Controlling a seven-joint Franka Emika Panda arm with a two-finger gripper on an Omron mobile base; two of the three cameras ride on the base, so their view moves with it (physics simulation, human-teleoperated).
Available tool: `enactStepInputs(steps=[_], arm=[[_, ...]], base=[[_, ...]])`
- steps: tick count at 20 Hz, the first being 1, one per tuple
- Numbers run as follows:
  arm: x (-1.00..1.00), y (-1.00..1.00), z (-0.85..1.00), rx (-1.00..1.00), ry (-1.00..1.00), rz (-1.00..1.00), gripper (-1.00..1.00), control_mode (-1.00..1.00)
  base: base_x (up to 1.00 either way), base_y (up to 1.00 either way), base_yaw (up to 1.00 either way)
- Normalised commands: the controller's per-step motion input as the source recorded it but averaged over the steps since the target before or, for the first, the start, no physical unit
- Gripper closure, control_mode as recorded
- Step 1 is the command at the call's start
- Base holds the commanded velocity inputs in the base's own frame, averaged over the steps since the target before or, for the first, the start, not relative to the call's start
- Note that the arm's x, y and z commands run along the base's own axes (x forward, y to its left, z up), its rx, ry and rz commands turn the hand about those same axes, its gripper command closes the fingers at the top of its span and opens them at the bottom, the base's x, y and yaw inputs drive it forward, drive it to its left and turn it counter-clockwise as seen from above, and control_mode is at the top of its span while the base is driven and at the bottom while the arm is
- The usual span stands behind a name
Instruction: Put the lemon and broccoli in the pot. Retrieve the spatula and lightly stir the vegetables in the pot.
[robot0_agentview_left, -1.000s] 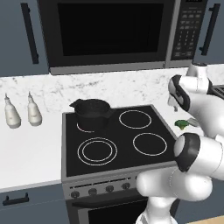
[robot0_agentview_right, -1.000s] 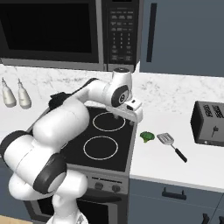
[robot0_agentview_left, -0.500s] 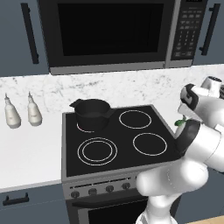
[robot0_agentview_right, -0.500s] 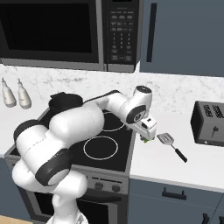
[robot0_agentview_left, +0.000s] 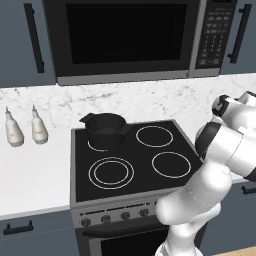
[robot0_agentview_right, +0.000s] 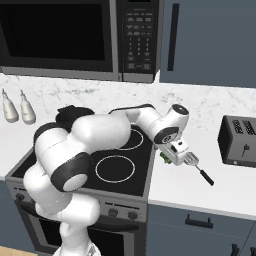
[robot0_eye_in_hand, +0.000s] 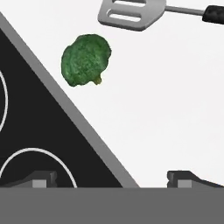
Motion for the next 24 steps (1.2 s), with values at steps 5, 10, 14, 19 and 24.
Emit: enactStepInputs(steps=[5, 10, 14, 19, 24], arm=[[0.3, -0.06, -0.31, 0.06, 0.0, -0.12, -1.0, -1.0], [0.47, 0.0, -0.17, 0.02, 0.0, -0.12, -1.0, -1.0], [0.46, -0.07, -0.26, 0.01, 0.0, -0.09, -1.0, -1.0], [0.29, -0.03, -0.36, 0.0, 0.0, -0.08, -1.0, -1.0], [0.3, 0.0, -0.3, 0.0, 0.0, -0.09, -1.0, -1.0]], base=[[0.0, 0.0, 0.0], [0.0, 0.0, 0.0], [0.0, 0.0, 0.0], [0.0, 0.0, 0.0], [0.0, 0.0, 0.0]])
